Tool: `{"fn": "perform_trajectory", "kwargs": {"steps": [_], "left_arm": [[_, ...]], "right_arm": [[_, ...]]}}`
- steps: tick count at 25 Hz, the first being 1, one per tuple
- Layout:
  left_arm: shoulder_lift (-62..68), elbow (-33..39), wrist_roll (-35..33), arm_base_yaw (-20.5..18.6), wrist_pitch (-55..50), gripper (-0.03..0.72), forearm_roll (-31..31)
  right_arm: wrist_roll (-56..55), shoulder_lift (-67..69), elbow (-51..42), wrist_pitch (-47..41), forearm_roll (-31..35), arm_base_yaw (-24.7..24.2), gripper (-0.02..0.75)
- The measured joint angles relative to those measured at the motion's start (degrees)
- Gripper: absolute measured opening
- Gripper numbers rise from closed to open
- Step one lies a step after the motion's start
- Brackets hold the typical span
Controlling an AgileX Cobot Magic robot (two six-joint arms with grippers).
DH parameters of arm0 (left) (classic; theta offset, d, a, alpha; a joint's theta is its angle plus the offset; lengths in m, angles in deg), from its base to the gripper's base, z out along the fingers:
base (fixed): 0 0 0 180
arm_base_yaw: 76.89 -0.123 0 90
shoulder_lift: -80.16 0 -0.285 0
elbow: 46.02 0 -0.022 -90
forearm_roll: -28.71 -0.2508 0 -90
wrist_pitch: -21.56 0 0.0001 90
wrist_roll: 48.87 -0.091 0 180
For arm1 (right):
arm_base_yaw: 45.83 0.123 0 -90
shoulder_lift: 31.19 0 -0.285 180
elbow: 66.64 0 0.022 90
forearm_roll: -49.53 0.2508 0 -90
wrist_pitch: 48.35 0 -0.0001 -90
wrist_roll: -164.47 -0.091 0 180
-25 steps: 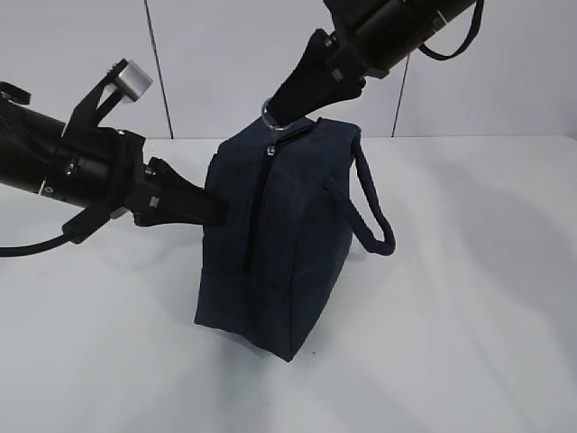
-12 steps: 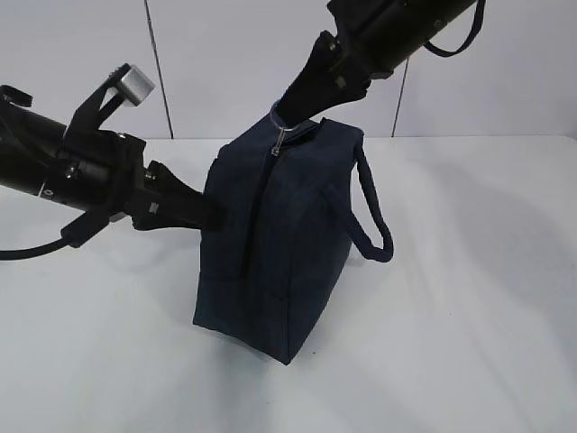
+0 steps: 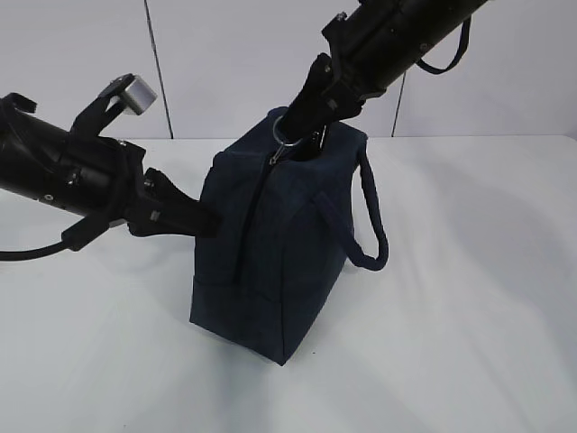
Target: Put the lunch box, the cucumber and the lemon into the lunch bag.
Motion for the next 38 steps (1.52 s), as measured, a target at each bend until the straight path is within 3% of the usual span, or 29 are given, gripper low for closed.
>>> {"fn": "perform_trajectory", "kwargs": {"steps": [16,38], "left_arm": [[2.79,-0.18,1.55,0.0,-0.13,-0.003,1.11],[2.92,-0.18,1.55,0.0,-0.63,-0.003,1.58]], "right_arm": [[-0.25,0.0,0.09,-2.69,4.82,0.0,0.008],[-5.36,1.13,0.35,-2.73,0.44,0.75,0.008]]}}
